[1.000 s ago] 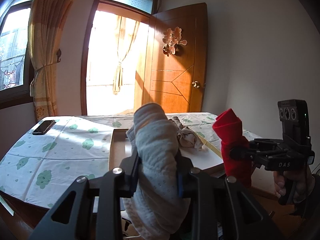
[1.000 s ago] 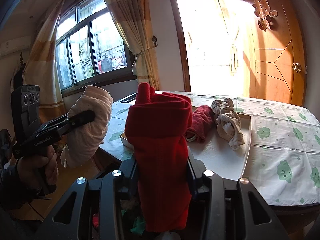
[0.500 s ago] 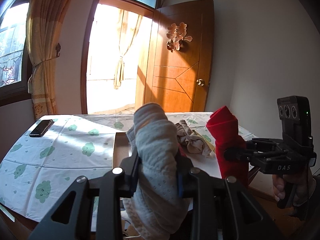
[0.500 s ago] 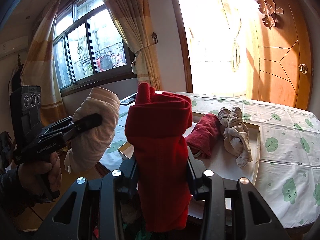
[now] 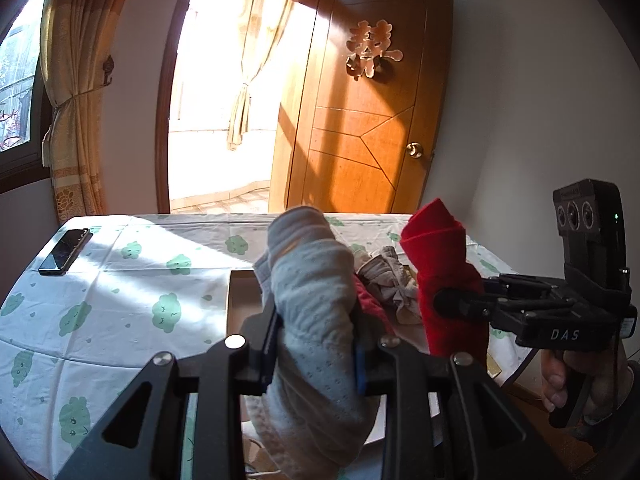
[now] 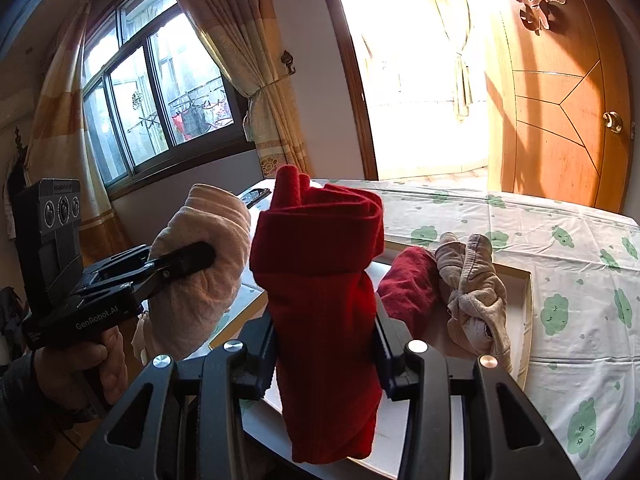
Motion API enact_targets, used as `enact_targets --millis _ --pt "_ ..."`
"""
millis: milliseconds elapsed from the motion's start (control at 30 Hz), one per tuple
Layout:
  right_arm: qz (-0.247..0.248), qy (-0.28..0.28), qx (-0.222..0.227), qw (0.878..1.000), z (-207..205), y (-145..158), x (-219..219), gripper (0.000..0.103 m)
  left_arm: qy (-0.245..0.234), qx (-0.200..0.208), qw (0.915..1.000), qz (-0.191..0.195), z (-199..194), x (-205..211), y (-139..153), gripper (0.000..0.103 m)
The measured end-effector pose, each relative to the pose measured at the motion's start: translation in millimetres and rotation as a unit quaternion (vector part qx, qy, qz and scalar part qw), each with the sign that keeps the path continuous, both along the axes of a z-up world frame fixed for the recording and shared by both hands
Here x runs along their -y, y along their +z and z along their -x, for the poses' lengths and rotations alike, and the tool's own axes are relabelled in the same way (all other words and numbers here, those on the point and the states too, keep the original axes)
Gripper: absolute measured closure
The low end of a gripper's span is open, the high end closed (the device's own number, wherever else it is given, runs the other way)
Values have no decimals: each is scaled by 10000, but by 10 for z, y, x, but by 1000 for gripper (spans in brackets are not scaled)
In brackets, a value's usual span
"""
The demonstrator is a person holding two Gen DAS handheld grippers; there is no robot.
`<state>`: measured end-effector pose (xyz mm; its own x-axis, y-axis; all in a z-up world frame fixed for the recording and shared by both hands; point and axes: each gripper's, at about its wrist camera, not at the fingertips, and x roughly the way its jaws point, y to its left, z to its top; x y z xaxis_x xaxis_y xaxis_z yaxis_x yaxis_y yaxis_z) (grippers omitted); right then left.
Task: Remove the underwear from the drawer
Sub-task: 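Move both tools over the tray beside the earlier garments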
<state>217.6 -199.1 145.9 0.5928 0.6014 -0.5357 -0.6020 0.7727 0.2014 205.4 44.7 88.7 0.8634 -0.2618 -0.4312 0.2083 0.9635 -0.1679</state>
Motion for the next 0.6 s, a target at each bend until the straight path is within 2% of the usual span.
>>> enact_targets --millis 267,467,600 --pt "-230 -211 -540 9981 -507 -34 -114 60 -8 -281 9996 -40 -457 20 5 75" --pt "-235 -319 -778 9962 -775 -115 -223 60 -1 -533 9985 86 -773 -20 -37 75" --pt "-488 -385 -1202 9908 -1018 -215 -256 60 82 -770 9967 264 -1013 -85 -125 75"
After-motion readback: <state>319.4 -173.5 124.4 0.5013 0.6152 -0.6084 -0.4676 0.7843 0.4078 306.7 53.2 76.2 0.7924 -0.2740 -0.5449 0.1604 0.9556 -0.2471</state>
